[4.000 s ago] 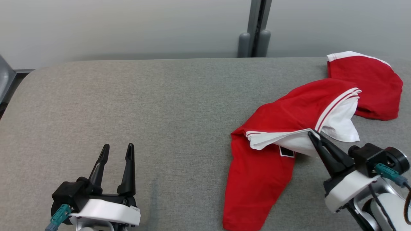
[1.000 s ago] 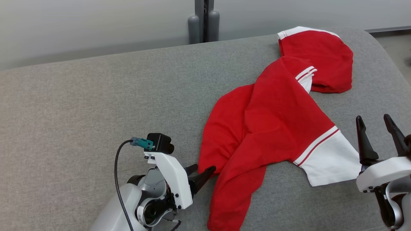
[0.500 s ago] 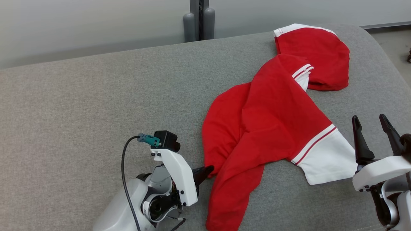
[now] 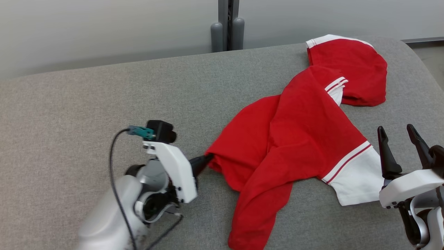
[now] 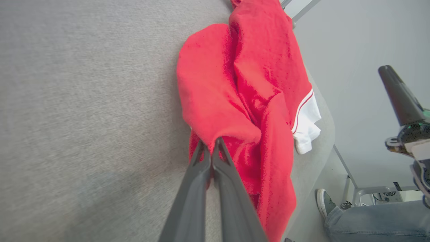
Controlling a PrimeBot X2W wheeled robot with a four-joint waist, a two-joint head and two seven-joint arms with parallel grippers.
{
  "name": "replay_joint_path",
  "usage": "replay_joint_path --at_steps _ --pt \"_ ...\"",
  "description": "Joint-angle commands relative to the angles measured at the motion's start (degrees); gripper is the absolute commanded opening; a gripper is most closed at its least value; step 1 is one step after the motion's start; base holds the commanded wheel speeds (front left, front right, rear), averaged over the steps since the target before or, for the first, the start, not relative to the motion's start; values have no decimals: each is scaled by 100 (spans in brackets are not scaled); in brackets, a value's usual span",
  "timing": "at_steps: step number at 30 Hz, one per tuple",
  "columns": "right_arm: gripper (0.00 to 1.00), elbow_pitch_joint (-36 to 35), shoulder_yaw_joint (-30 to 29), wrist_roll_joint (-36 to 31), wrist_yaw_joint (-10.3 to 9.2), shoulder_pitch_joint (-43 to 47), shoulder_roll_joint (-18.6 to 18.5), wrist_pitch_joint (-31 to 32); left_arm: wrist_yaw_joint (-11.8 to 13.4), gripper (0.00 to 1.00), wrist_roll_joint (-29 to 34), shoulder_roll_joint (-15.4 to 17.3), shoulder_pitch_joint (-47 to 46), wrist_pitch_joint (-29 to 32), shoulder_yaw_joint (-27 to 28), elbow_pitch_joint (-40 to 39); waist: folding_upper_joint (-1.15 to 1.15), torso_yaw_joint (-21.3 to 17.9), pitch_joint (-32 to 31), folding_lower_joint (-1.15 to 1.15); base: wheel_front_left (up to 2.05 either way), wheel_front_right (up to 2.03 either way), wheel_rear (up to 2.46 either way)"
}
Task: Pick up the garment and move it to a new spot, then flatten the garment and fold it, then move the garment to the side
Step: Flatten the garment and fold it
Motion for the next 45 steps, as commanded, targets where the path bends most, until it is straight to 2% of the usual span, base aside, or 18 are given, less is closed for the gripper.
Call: replay_joint_path --at_steps 1,8,14,20,25,27,34,35,36,37,45 --pt "100 -16 -14 15 0 32 -45 2 40 0 -6 173 -84 52 82 -67 0 9 -9 0 0 0 0" --pt "100 -127 -21 71 0 17 -25 -13 215 0 -264 1081 -343 576 604 -386 0 5 149 0 0 0 0" --pt "100 -132 53 120 0 -112 24 -60 357 0 -474 1672 -699 1185 903 -399 0 -102 373 0 0 0 0" --pt "100 -96 92 172 0 -227 33 -131 476 0 -333 2116 -1002 1352 1025 -263 0 -284 562 0 0 0 0" --pt "100 -34 121 202 0 -317 71 -210 498 0 -82 2460 -1300 1226 1088 7 0 -470 744 0 0 0 0" --pt "100 6 167 229 0 -380 101 -263 518 0 198 2651 -1488 940 1086 213 0 -561 833 0 0 0 0" --pt "100 146 286 242 0 -482 147 -334 469 0 681 2748 -1816 253 980 809 0 -616 917 0 0 0 0" --pt "100 161 310 242 0 -490 156 -340 459 20 716 2736 -1858 126 992 884 0 -613 915 0 0 0 0" --pt "100 178 326 242 0 -504 165 -347 454 66 724 2697 -1887 12 1008 962 0 -608 909 0 0 0 0" --pt "100 195 333 242 0 -524 163 -355 415 100 686 2637 -1887 -62 1020 1043 0 -593 893 0 0 0 0" --pt "100 269 332 205 0 -425 107 -326 134 100 467 2392 -1892 -291 994 1315 0 -273 577 0 0 0 0"
